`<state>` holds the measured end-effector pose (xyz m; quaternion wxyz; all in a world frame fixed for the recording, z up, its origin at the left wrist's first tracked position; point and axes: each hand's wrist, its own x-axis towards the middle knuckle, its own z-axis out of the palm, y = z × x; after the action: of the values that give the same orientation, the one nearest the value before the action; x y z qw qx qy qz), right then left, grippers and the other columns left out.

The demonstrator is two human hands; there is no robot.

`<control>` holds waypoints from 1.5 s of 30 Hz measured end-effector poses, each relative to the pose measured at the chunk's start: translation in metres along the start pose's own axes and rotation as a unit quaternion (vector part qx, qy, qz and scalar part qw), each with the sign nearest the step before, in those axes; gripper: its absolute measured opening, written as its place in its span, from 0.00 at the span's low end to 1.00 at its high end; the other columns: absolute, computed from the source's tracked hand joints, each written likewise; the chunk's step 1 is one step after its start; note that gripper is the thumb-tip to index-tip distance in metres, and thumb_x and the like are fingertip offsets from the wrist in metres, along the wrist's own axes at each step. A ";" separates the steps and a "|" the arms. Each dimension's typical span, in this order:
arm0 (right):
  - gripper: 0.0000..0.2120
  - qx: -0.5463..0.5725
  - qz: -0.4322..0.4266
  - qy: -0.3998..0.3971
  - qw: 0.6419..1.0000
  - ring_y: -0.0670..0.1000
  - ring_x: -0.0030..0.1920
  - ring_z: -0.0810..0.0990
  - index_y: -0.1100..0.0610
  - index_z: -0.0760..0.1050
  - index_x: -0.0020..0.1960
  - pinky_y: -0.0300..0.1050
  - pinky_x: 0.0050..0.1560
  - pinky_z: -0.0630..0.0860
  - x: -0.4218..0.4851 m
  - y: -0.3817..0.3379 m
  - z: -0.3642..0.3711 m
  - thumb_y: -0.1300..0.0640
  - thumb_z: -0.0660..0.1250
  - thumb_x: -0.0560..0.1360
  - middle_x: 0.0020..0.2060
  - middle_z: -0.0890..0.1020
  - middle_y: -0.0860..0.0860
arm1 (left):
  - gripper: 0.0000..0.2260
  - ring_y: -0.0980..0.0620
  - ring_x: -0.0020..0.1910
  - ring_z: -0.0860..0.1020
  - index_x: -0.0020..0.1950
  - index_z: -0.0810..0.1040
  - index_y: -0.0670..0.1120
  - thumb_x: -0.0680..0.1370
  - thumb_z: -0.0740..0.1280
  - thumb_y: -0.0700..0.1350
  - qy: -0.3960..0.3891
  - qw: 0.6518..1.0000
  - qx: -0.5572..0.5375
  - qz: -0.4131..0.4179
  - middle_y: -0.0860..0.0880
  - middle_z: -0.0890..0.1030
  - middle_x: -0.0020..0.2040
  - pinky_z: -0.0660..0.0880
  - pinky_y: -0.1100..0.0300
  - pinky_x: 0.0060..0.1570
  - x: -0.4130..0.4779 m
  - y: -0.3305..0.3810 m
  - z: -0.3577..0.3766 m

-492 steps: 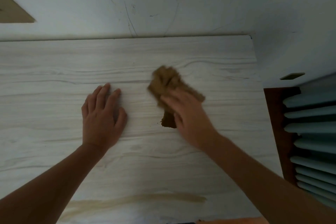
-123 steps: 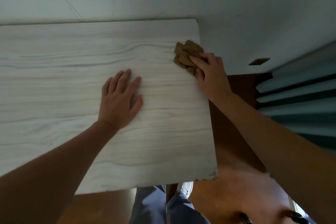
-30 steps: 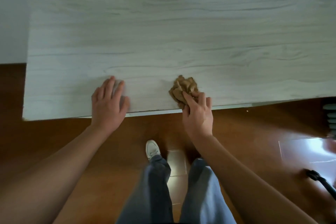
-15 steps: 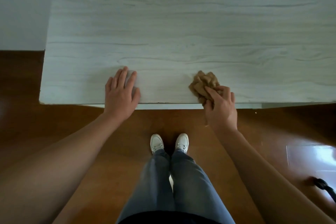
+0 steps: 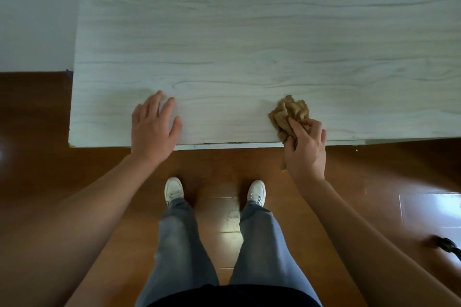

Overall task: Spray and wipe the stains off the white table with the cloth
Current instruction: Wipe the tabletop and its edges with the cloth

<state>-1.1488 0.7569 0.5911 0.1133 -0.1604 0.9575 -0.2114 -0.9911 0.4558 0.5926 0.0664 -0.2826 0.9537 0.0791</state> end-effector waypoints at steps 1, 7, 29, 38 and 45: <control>0.21 0.001 0.000 -0.001 1.000 0.60 0.63 0.69 0.54 0.74 0.71 0.54 0.52 0.78 -0.003 -0.012 0.007 0.62 0.62 0.79 0.65 0.69 0.58 | 0.23 0.40 0.80 0.60 0.78 0.65 0.45 0.85 0.55 0.53 0.005 1.000 -0.003 -0.019 0.41 0.62 0.80 0.58 0.41 0.77 -0.001 -0.016 -0.002; 0.22 -0.004 0.001 -0.012 1.000 0.59 0.64 0.68 0.52 0.72 0.73 0.53 0.53 0.79 -0.032 -0.104 0.058 0.60 0.62 0.79 0.67 0.68 0.56 | 0.23 0.39 0.80 0.59 0.78 0.65 0.45 0.85 0.58 0.52 -0.008 1.000 -0.022 -0.015 0.41 0.62 0.81 0.63 0.41 0.76 -0.007 -0.127 -0.013; 0.19 0.004 -0.137 -0.079 0.987 0.53 0.60 0.70 0.52 0.75 0.70 0.47 0.48 0.78 -0.059 -0.317 0.156 0.59 0.63 0.79 0.60 0.72 0.52 | 0.24 0.45 0.81 0.61 0.79 0.64 0.44 0.86 0.56 0.53 0.001 0.988 -0.120 0.101 0.43 0.64 0.80 0.59 0.50 0.79 -0.010 -0.224 -0.009; 0.22 -0.048 -0.181 -0.108 0.976 0.57 0.64 0.69 0.52 0.70 0.73 0.52 0.54 0.78 0.040 -0.350 0.160 0.59 0.62 0.79 0.64 0.70 0.55 | 0.24 0.45 0.81 0.59 0.79 0.62 0.46 0.85 0.55 0.53 0.009 0.992 -0.121 0.027 0.44 0.62 0.81 0.55 0.52 0.80 -0.004 -0.217 -0.011; 0.20 -0.071 -0.288 -0.118 0.948 0.57 0.64 0.69 0.48 0.73 0.71 0.54 0.52 0.78 0.136 -0.385 0.174 0.56 0.62 0.80 0.63 0.70 0.54 | 0.26 0.43 0.82 0.57 0.79 0.64 0.45 0.84 0.57 0.56 0.010 0.997 -0.078 0.020 0.41 0.59 0.82 0.66 0.45 0.77 0.001 -0.212 0.001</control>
<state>-1.1250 0.3138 0.5870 0.1478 -0.4602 0.8632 -0.1462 -0.8751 0.2804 0.5671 0.0334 -0.2685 0.9506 0.1521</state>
